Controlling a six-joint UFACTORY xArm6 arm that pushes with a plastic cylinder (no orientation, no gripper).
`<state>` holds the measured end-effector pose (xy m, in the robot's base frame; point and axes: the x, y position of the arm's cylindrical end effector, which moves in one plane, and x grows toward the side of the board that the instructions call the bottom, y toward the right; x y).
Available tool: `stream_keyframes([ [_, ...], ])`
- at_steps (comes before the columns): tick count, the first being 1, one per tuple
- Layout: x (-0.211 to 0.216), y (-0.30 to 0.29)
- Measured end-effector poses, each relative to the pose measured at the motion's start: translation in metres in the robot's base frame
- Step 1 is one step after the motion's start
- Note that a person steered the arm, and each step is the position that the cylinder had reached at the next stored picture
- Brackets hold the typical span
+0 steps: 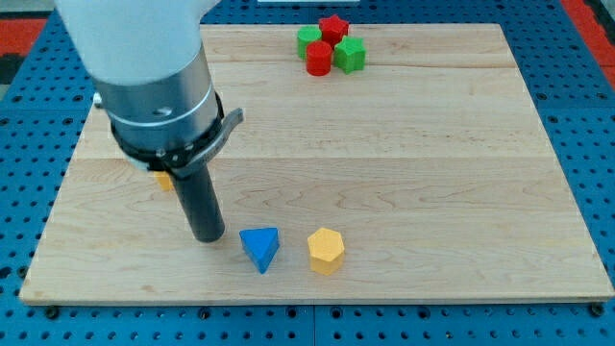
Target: Move the yellow heart to the right side of the yellow hexagon
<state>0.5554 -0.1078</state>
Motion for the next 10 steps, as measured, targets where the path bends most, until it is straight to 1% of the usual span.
stream_keyframes([
  [1, 0.01, 0.021],
  [2, 0.018, 0.032],
  [5, 0.061, 0.061],
  [6, 0.064, 0.082],
  [7, 0.063, 0.03],
  [8, 0.042, -0.093],
  [9, -0.022, -0.144],
  [10, -0.078, -0.136],
])
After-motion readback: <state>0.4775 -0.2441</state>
